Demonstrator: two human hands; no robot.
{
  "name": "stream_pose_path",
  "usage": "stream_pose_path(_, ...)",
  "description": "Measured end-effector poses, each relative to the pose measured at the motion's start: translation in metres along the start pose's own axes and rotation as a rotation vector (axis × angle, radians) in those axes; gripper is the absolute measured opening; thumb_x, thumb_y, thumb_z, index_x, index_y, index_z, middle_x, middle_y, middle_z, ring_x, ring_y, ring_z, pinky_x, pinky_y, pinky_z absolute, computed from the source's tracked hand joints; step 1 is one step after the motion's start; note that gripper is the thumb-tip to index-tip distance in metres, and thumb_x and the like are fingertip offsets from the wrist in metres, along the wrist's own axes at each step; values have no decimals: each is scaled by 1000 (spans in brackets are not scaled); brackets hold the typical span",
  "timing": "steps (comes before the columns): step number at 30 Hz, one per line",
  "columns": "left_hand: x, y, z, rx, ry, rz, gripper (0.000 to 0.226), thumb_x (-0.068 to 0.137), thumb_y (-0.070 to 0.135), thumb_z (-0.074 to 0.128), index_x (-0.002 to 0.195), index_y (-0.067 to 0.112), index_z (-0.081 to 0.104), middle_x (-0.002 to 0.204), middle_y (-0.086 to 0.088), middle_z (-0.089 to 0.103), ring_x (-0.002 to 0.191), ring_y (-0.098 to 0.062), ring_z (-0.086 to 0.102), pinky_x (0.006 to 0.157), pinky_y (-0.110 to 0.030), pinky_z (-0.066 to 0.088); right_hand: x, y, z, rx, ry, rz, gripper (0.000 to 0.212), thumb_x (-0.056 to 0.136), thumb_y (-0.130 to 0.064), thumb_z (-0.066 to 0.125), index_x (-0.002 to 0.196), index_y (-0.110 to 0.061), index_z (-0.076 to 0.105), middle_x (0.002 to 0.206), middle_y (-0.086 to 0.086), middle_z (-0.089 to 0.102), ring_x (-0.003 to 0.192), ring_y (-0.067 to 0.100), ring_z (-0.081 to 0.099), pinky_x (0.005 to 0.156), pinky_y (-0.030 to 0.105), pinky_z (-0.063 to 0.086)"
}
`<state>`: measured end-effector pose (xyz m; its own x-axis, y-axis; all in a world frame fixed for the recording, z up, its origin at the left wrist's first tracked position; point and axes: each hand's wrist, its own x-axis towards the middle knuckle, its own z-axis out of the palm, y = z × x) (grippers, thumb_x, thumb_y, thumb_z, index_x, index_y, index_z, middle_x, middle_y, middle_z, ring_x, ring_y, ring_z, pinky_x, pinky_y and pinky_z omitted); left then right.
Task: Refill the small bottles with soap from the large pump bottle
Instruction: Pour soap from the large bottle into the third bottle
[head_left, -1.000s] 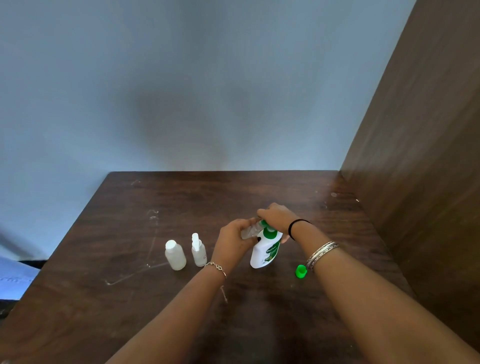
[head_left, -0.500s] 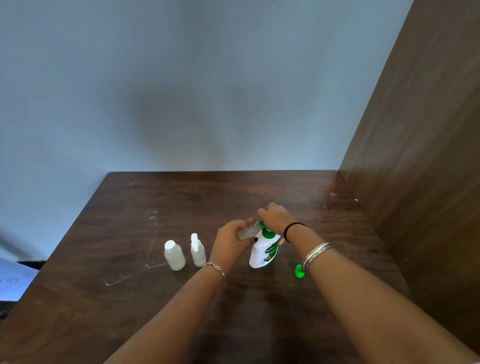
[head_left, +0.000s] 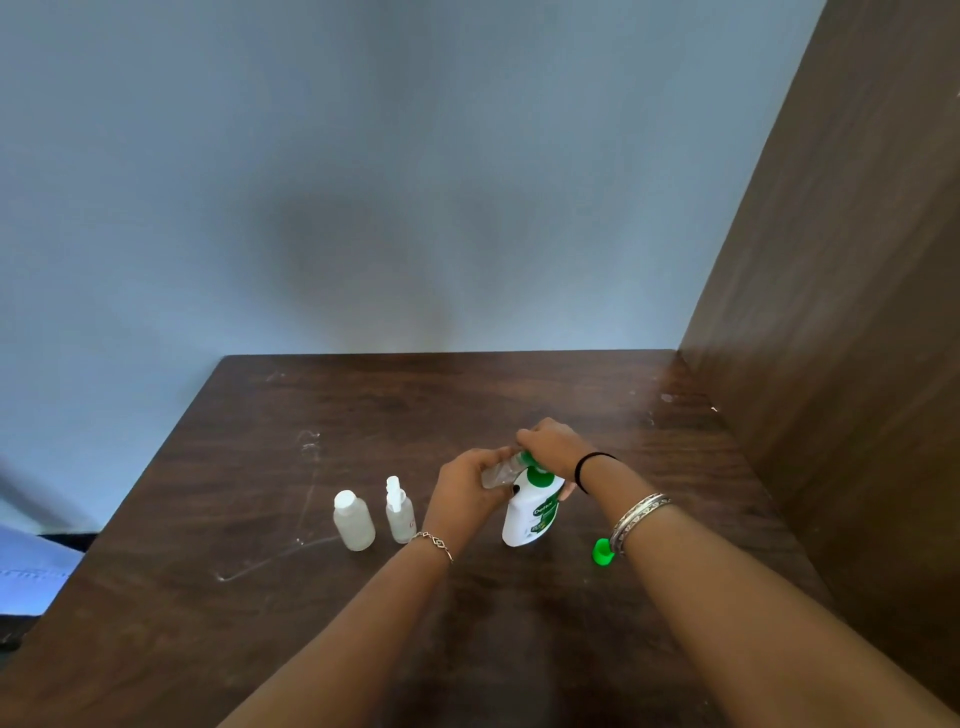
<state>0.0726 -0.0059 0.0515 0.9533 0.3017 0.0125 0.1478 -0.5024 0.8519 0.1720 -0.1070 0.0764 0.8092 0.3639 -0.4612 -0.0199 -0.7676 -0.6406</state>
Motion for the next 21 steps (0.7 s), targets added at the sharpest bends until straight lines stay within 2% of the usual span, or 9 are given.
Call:
stream_pose_path(3, 2, 2, -1, -8, -2, 4, 41, 77, 11, 70, 117, 16, 61, 111, -2, 64, 93, -5, 54, 76, -9, 36, 1, -2, -3, 20, -41, 14, 27, 88, -30, 43, 97, -7, 54, 102, 17, 55, 90, 36, 60, 60, 43, 57)
stream_pose_path(5, 2, 2, 0, -3, -1, 4, 40, 78, 12, 69, 117, 15, 61, 111, -1, 64, 93, -5, 54, 77, -10, 36, 2, 0, -1, 10, 4, -1, 25, 88, -28, 42, 91, -6, 54, 98, 17, 55, 86, 34, 59, 61, 44, 57)
stream_pose_path(7, 1, -1, 0, -7, 1, -6, 39, 79, 12, 68, 117, 15, 61, 110, 0, 63, 91, -3, 52, 74, -7, 34, 0, 3, 4, 6, 70, -26, 24, 88, -26, 42, 81, -7, 54, 94, 15, 55, 84, 32, 57, 67, 45, 56)
stream_pose_path(9, 1, -2, 0, -15, 5, -2, 39, 78, 11, 68, 117, 15, 61, 111, -1, 63, 90, -3, 51, 69, -2, 36, 0, 2, 4, 10, 71, -29, 24, 89, -25, 43, 82, -6, 54, 94, 15, 55, 85, 31, 56, 72, 46, 54)
stream_pose_path(13, 2, 1, -1, -4, 0, 17, 39, 78, 10, 68, 116, 14, 61, 110, -2, 64, 89, -3, 51, 65, 6, 35, 2, -1, -4, 21, -58, 18, 27, 88, -29, 43, 94, -6, 56, 100, 18, 57, 87, 36, 60, 64, 45, 57)
stream_pose_path(16, 2, 1, -1, 11, -3, 23, 39, 78, 11, 68, 117, 13, 61, 110, -2, 63, 91, -3, 49, 67, 0, 35, 4, 1, -2, 3, -19, 4, 26, 88, -28, 42, 87, -6, 56, 96, 17, 57, 86, 37, 61, 58, 44, 58)
stream_pose_path(19, 2, 0, 0, 12, -9, 2, 40, 79, 11, 68, 117, 14, 61, 111, -1, 63, 94, -4, 51, 74, -6, 33, 3, 4, 4, -6, 87, -32, 27, 86, -26, 43, 66, -10, 52, 79, 12, 54, 78, 31, 58, 62, 44, 57)
stream_pose_path(21, 2, -1, 0, 4, -10, 0, 40, 78, 11, 69, 117, 16, 61, 109, 0, 64, 95, -6, 55, 77, -10, 35, 4, 2, 2, -15, 54, -24, 25, 87, -27, 44, 76, -8, 56, 83, 12, 55, 78, 30, 57, 68, 45, 56)
